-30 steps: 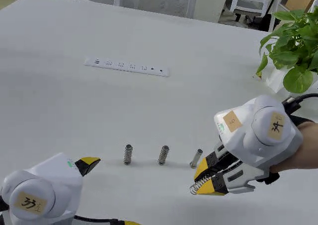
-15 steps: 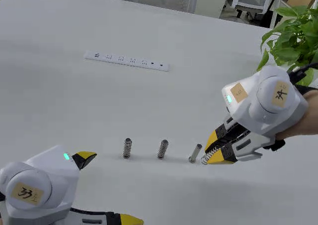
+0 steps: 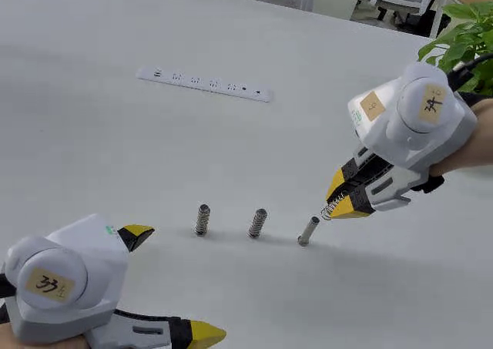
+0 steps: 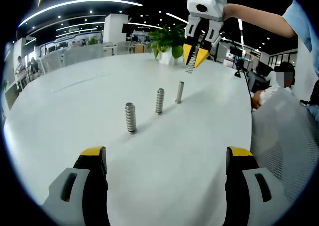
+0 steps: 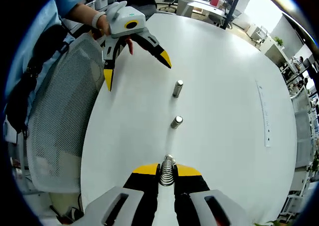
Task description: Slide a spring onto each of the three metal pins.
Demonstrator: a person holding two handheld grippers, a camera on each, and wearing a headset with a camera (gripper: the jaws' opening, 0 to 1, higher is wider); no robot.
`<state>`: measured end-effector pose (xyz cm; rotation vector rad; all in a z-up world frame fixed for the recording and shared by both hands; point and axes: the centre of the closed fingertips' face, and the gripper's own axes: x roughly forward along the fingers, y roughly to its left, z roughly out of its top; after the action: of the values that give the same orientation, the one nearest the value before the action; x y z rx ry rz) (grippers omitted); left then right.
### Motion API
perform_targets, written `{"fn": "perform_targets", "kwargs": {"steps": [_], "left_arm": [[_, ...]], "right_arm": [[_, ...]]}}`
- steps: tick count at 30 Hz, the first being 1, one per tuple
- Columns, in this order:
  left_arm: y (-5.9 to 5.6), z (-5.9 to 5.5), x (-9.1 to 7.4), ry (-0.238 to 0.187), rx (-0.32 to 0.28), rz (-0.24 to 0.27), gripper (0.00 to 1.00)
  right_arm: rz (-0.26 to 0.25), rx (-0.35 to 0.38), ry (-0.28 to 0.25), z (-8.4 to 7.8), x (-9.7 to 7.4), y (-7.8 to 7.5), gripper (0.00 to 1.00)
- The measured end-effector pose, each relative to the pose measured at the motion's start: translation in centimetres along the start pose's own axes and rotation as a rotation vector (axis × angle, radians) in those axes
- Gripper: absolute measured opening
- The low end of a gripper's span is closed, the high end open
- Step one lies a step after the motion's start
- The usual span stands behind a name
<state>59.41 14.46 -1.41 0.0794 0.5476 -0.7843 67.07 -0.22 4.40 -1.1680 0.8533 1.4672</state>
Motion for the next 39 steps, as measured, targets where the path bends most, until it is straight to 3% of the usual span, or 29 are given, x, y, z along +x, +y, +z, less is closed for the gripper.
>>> {"fn": "perform_targets", "kwargs": {"steps": [10,39], "left_arm": [[0.6,-0.4,-0.5,0.005,-0.005,0.013,0.99],[0.5,-1.9,-0.8,0.026,-0.039,0.013,0.98]], "right_arm": [[0.025,-0.008,0.018,0.0,1.1,-0.4,0.08],[0.061,-0.056,0.08,-0.6,3.1,-0.1,0.08]]}}
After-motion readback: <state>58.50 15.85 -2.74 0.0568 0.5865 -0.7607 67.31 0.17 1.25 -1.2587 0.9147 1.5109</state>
